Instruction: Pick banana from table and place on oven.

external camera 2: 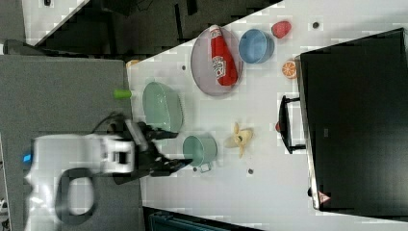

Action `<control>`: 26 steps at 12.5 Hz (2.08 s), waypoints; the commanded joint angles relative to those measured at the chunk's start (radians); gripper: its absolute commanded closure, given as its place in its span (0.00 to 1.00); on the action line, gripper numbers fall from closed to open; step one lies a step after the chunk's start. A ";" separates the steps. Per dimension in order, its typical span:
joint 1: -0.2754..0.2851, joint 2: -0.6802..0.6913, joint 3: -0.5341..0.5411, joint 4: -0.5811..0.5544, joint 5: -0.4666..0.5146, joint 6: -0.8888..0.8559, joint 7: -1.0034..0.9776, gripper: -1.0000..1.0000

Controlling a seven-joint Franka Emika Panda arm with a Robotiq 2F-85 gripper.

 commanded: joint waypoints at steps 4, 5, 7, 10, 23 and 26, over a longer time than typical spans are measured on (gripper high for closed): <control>0.002 0.140 0.061 -0.177 -0.019 0.345 0.036 0.00; 0.002 0.181 0.067 -0.198 -0.019 0.407 0.036 0.00; 0.003 0.264 0.079 -0.219 -0.018 0.512 0.036 0.00; 0.006 0.383 0.099 -0.221 -0.018 0.612 0.036 0.00; 0.010 0.516 0.134 -0.221 -0.018 0.776 0.038 0.75; 0.009 0.409 0.134 -0.203 -0.017 0.766 0.038 0.75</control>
